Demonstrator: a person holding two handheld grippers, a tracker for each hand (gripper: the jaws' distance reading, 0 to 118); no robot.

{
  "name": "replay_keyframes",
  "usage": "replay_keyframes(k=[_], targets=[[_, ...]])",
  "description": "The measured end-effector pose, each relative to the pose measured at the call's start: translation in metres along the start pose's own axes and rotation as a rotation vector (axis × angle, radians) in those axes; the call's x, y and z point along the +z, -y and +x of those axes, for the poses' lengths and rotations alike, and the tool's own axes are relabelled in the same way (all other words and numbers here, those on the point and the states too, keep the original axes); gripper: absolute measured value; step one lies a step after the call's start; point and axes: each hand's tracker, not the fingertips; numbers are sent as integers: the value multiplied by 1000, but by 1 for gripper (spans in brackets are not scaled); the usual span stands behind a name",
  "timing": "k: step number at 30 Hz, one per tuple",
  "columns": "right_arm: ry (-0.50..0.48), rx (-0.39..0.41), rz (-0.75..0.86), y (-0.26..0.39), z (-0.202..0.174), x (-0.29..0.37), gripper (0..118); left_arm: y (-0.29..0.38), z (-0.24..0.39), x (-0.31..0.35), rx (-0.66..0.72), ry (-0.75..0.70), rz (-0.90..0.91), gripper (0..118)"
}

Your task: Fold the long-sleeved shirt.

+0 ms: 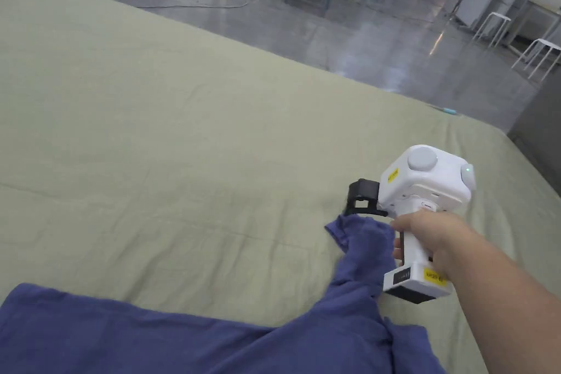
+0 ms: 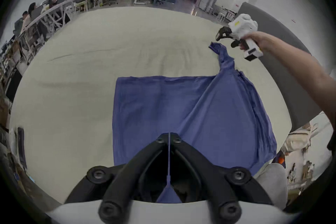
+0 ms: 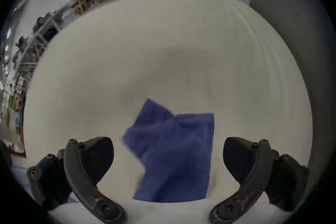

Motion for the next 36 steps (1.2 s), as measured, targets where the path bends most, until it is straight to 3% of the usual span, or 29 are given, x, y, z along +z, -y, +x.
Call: replay_keyframes(k=[2, 4, 5, 6, 7, 8, 10, 13, 16, 18, 23, 27, 29, 30, 31, 34, 36], targets=[[-15, -13, 2, -7, -3, -21, 115, 2, -2, -8, 5, -6, -18, 0], [-87, -7, -34, 11, -3, -26, 79, 3, -5, -12, 21, -4, -43, 0], [-26, 26, -55, 18, -7, -26, 73, 7, -4, -11, 21, 0, -46, 0], [33, 88, 1, 20, -10, -15, 51, 8, -4, -10, 18, 0, -50, 0], [15, 110, 22, 24, -12, -1, 9, 9, -4, -8, 17, -1, -54, 0], [-35, 129, 20, 28, -11, 12, 9, 11, -3, -4, 15, -3, -57, 0], [17, 151, 59, 42, -11, 49, 9, 14, 0, 6, 11, -10, -55, 0], [-101, 178, 157, 80, 2, 124, 9, 20, 7, 34, 21, -7, -25, 0], [-55, 288, 261, 144, 9, 196, 9, 29, 14, 64, 14, 21, 13, 0], [-31, 304, 274, 199, 11, 223, 9, 37, 20, 79, 8, 24, 23, 0], [12, 235, 221, 328, 19, 212, 9, 61, 27, 100, 24, 54, 26, 0], [9, 74, 75, 399, 23, 154, 9, 75, 28, 107, 35, 59, 12, 0], [20, 24, -32, 421, 20, 118, 9, 78, 28, 113, 34, 60, 5, 0], [24, 10, -8, 429, 19, 111, 9, 80, 29, 117, 33, 60, 7, 0], [35, 17, 124, 429, 19, 119, 9, 81, 29, 121, 36, 58, 9, 0], [18, -114, 105, 424, 19, 114, 16, 87, 28, 130, 40, 64, 19, 0], [23, -105, 89, 417, 18, 116, 18, 90, 27, 133, 54, 75, 22, 0]])
